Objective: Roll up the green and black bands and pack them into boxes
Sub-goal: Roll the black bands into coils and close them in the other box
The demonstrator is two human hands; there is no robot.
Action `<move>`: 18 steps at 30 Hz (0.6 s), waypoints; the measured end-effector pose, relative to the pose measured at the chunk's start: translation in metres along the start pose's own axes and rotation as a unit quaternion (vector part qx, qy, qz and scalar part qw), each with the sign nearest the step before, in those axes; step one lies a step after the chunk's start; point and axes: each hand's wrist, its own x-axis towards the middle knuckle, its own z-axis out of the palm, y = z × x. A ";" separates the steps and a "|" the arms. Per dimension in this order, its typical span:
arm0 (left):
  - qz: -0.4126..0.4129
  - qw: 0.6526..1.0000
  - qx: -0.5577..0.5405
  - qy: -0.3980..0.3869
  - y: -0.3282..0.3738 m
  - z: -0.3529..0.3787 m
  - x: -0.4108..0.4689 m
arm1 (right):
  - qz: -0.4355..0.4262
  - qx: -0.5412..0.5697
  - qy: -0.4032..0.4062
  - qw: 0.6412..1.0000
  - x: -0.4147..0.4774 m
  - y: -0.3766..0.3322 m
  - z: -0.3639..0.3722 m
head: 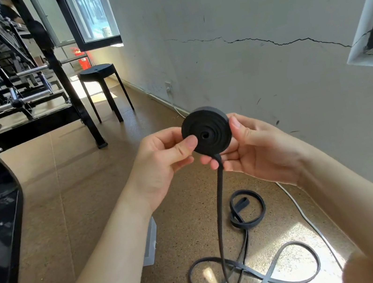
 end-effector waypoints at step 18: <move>-0.015 0.916 0.402 0.011 0.011 -0.011 -0.001 | 0.106 -0.157 0.012 0.982 -0.005 -0.003 0.000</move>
